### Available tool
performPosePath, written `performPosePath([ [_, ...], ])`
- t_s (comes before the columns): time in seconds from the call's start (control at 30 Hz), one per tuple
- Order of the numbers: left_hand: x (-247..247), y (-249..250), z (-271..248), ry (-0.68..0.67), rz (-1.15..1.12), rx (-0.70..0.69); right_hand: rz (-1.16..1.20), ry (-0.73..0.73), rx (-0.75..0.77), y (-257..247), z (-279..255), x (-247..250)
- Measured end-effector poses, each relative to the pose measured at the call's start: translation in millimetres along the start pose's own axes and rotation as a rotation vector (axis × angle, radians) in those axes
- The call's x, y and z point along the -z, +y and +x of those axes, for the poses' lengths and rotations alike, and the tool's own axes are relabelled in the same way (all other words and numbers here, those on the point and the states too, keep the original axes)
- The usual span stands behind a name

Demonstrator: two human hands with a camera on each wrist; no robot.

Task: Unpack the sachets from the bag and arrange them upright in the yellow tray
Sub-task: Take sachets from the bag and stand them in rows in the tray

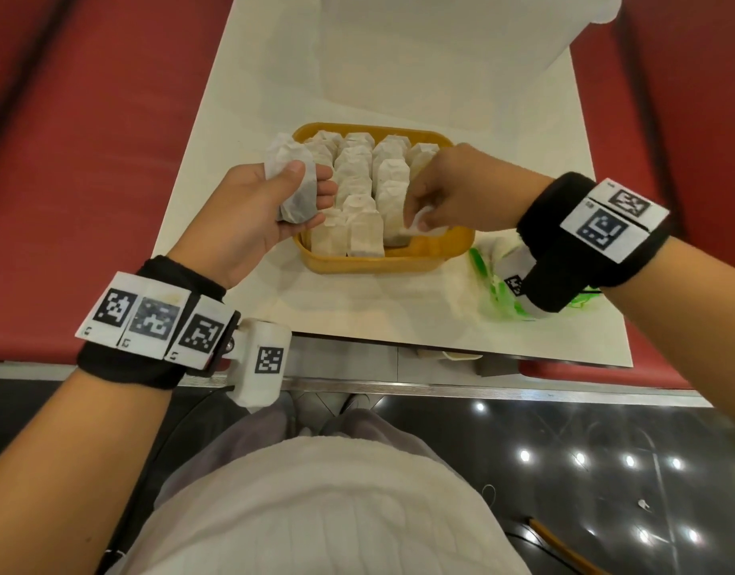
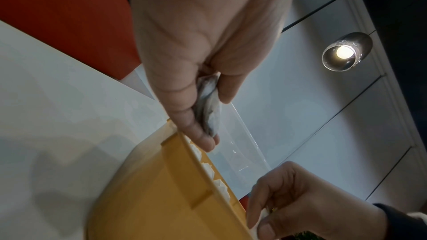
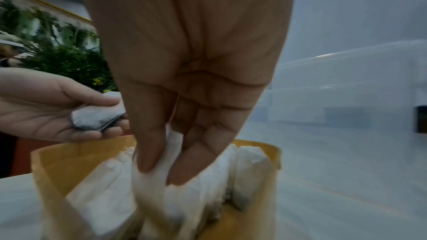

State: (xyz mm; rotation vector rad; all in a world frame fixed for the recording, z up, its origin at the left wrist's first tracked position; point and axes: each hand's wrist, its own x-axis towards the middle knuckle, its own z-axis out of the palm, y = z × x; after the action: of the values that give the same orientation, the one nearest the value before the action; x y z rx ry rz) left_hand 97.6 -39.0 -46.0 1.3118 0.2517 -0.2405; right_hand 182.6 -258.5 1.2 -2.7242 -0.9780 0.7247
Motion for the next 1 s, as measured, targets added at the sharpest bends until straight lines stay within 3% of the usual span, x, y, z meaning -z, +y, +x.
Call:
performPosePath([
  [0.1, 0.6, -0.5, 0.6, -0.001, -0.006, 0.003, -0.127, -0.159, -0.005, -9.9, 20.4, -3.8],
  [0.27, 1.3, -1.8, 2.3, -0.003, -0.008, 0.003, -0.234, -0.008, -0.038, -6.1, 32.9, -2.8],
  [0.47, 1.1, -1.2, 2.9, 0.002, -0.012, 0.002, -0.331, -0.086, -0.121, -1.5, 29.4, -12.5],
  [0.7, 1.8, 0.1, 3.0, -0.010, -0.016, 0.012, -0.246, -0.004, -0.122, -3.4, 34.0, -5.2],
  [0.83, 2.4, -0.5, 2.6, -0.007, -0.019, 0.015, -0.227, -0.038, -0.151, -1.7, 31.5, -4.2],
  [1.0, 0.4, 1.1, 2.8, 0.000, -0.021, 0.024, -0.384, -0.077, -0.178, 2.9, 34.3, -14.0],
])
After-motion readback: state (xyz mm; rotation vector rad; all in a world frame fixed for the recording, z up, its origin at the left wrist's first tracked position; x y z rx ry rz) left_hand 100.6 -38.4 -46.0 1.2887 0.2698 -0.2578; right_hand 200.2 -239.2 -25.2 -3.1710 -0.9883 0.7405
